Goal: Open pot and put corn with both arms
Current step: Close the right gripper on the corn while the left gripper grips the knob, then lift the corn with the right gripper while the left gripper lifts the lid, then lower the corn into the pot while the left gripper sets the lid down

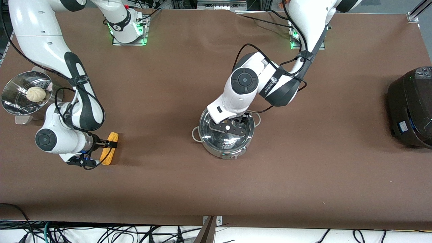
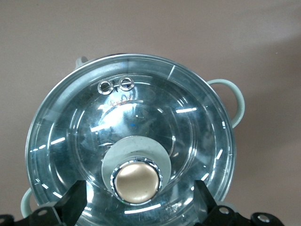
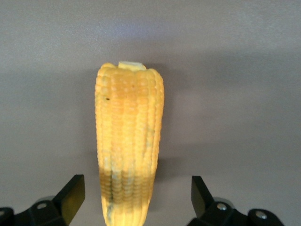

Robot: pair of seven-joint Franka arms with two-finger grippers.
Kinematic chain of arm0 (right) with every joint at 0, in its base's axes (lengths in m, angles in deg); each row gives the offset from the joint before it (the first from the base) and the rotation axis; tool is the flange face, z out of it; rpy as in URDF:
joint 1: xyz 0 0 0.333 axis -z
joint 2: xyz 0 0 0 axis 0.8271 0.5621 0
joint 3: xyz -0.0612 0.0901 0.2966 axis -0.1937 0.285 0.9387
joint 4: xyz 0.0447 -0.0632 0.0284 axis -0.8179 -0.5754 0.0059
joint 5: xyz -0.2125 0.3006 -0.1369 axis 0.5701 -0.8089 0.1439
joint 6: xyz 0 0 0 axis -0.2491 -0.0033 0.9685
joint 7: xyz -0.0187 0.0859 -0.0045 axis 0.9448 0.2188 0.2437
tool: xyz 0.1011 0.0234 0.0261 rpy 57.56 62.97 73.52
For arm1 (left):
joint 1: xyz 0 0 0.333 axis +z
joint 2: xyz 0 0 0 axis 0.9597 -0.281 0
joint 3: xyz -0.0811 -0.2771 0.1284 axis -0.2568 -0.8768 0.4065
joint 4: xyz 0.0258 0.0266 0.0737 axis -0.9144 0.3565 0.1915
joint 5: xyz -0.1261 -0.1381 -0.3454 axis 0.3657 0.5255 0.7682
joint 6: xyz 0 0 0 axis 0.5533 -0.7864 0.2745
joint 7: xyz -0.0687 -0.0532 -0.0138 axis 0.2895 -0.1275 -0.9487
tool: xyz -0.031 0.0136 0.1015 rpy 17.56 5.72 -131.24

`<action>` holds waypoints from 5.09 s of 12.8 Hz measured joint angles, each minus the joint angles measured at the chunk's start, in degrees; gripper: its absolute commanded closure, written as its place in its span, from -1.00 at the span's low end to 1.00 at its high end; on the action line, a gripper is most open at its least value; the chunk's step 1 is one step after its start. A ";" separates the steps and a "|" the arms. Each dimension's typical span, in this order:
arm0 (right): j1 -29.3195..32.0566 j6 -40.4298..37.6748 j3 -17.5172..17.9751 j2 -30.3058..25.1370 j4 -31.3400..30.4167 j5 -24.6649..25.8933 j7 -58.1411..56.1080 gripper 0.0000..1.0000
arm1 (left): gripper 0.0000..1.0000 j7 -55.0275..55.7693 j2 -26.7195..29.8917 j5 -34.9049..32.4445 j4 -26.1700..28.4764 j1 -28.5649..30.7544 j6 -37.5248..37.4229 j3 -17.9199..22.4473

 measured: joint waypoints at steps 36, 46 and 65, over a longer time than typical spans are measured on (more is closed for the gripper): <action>-1.90 -15.76 20.04 -19.04 5.61 -3.96 13.77 0.50 | 0.43 -8.27 16.39 -0.38 -2.41 16.99 -28.06 0.32; -22.21 -2.15 20.35 -1.54 19.21 -3.73 25.44 0.60 | 0.47 -32.34 16.73 -0.45 12.70 31.47 -21.53 0.61; -29.31 4.71 16.23 8.20 24.34 -2.93 26.35 -1.00 | -1.00 -34.35 18.39 -4.02 43.30 34.57 14.17 0.44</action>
